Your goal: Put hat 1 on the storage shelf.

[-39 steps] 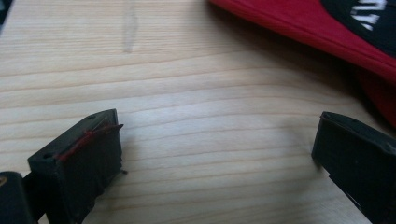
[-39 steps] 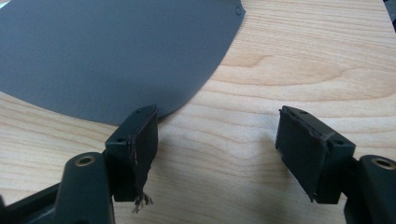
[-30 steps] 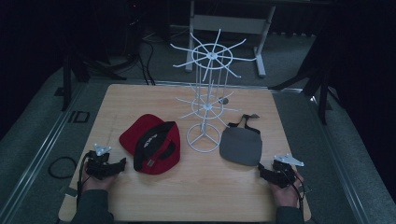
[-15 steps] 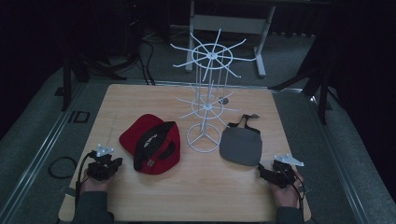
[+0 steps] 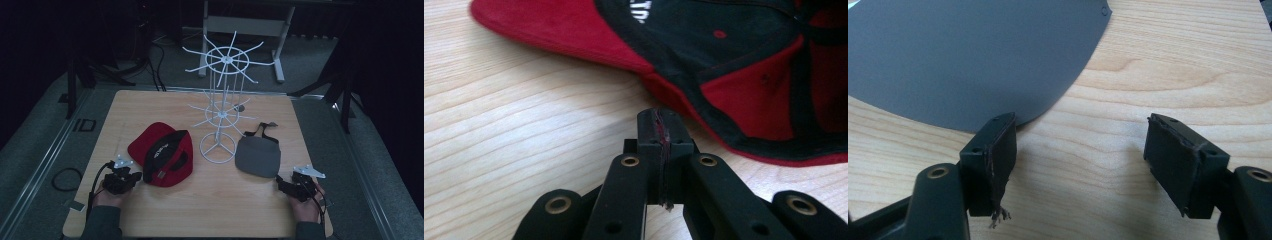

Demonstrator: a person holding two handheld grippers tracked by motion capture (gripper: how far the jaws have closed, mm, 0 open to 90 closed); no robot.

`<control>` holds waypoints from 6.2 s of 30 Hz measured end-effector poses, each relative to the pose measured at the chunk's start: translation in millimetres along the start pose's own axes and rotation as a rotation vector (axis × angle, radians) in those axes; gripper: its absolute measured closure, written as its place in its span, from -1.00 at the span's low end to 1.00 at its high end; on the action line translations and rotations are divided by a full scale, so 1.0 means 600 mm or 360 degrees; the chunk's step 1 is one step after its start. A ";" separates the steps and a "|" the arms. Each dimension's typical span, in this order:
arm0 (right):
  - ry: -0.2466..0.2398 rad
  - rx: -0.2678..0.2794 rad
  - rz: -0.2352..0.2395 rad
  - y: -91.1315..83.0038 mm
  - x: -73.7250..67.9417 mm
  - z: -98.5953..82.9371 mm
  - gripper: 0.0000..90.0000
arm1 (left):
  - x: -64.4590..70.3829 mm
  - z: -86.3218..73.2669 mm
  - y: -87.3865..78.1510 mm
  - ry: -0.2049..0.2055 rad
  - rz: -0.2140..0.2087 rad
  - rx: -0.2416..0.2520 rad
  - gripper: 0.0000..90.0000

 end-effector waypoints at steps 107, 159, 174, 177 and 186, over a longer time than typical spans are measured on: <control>-0.0024 0.0003 0.0022 -0.001 -0.002 -0.001 -0.37 | -0.008 0.016 0.012 0.0192 -0.0034 -0.0232 1.00; -0.0029 0.0003 0.0030 -0.002 -0.003 -0.001 -0.38 | -0.075 0.202 0.079 0.0255 -0.0110 -0.0198 0.80; -0.0029 0.0004 0.0033 -0.002 -0.003 -0.001 -0.38 | -0.145 0.158 0.016 -0.0077 0.0085 -0.0041 0.83; -0.0030 0.0004 0.0033 -0.002 -0.003 -0.002 -0.38 | -0.135 0.142 0.008 -0.0093 0.0037 -0.0031 0.78; -0.0030 0.0004 0.0033 -0.002 -0.003 -0.002 -0.38 | -0.086 0.093 -0.001 -0.0096 -0.0134 -0.0032 0.56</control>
Point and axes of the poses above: each handheld gripper's, and its own axes: y roughly forward along the jaws, z roughly out of its top, x roughly to its right, the point moved 6 cm from there along y, roughly forward along the jaws, and after that the axes turned 12 degrees about -z, right-handed, at the moved point
